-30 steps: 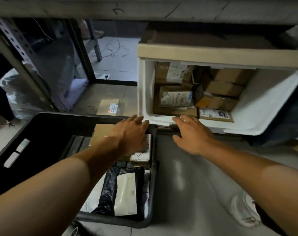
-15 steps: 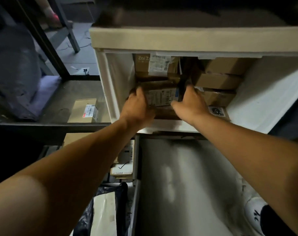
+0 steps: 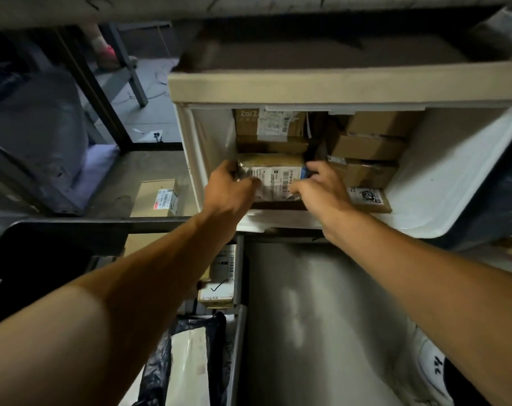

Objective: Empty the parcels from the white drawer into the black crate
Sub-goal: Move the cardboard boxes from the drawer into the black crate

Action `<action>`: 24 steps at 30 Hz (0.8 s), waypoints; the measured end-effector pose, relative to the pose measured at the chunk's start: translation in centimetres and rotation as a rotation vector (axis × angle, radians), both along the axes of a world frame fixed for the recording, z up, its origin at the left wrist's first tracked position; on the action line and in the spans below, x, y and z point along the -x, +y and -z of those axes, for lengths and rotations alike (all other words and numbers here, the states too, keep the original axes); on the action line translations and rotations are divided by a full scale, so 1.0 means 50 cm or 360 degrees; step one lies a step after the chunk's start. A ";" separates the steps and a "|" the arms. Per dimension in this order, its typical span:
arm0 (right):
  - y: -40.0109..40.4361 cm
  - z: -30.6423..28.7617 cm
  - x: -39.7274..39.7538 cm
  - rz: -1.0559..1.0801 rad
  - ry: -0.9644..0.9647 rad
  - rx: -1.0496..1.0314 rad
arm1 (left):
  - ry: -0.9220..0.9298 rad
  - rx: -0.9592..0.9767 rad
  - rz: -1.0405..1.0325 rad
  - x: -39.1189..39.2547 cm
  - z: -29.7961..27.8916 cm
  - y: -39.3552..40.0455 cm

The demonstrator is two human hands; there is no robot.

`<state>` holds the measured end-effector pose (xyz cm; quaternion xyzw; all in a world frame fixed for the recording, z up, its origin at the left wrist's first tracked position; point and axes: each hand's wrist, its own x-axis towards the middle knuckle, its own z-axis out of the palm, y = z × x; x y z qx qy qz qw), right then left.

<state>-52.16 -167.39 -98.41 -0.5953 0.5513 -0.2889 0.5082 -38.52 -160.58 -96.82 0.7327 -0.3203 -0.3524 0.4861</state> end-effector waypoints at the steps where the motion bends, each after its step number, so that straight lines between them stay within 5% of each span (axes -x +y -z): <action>1: 0.019 -0.013 0.010 -0.0013 -0.0029 0.0025 | 0.0059 0.0044 -0.0014 0.006 -0.014 0.023; 17: 0.218 -0.147 0.112 -0.0127 -0.0595 -0.0033 | 0.0452 0.0408 -0.0211 0.073 -0.147 0.277; 24: 0.256 -0.146 0.117 0.0116 -0.0941 -0.0211 | 0.0507 0.0492 -0.0289 0.080 -0.160 0.301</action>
